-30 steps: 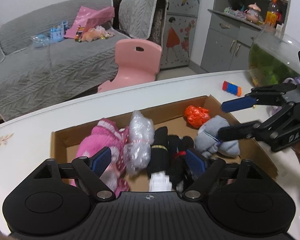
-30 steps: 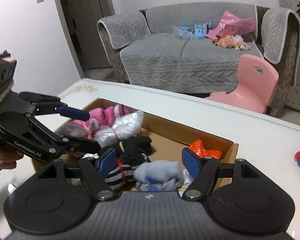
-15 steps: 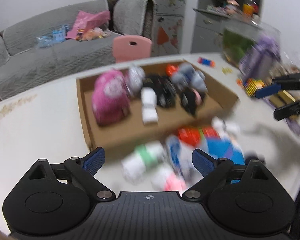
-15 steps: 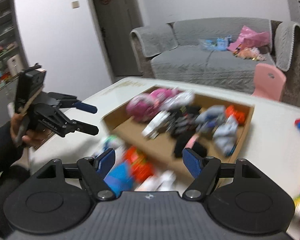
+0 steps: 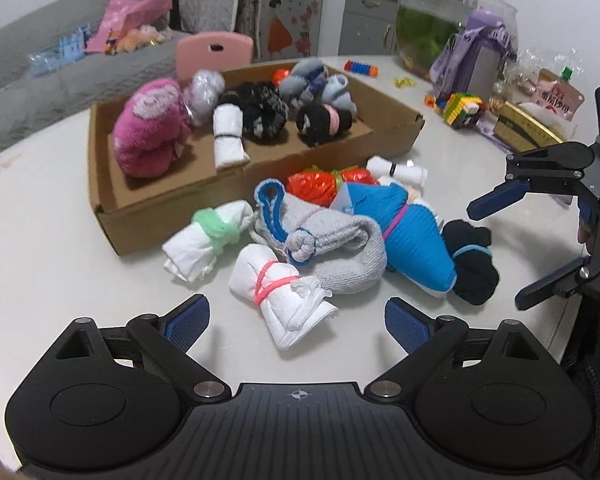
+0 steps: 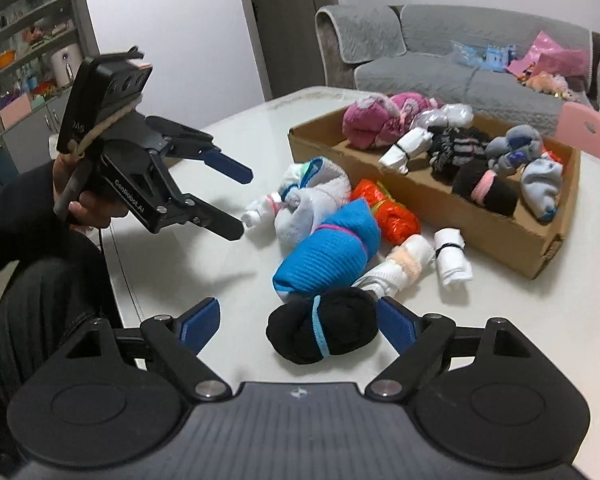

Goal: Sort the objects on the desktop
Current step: 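Grasp the white pink-tied sock with the left gripper while the right gripper grasps the black blue-band sock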

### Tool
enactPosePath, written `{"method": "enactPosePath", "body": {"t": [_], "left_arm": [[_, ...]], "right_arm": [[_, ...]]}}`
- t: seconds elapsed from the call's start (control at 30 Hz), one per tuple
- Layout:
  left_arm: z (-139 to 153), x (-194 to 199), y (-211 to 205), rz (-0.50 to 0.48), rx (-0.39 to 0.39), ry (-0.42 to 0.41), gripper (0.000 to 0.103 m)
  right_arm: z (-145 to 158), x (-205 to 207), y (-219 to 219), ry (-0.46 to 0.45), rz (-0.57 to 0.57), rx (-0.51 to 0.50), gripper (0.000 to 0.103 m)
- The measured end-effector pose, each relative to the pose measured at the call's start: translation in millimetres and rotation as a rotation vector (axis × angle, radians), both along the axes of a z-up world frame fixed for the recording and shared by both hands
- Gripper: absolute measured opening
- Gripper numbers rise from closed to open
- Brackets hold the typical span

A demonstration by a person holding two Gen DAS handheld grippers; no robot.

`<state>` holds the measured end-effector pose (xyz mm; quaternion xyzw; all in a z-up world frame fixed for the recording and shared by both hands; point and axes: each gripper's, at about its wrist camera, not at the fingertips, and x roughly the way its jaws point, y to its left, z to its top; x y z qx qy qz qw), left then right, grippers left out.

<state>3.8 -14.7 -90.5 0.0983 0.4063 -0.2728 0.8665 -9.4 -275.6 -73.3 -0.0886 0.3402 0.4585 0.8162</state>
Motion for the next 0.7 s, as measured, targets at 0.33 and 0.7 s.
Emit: {"method": "enactPosePath", "body": {"t": [0.33, 0.7], "left_arm": [[-19.9, 16.9, -13.3, 0.001, 0.057, -0.009, 0.098], [-16.8, 6.7, -15.1, -0.010, 0.039, -0.034, 0.083]], "right_arm": [[-27.1, -6.3, 10.3, -0.045, 0.020, -0.080, 0.071], [-29.9, -12.1, 6.2, -0.039, 0.014, -0.035, 0.067]]}}
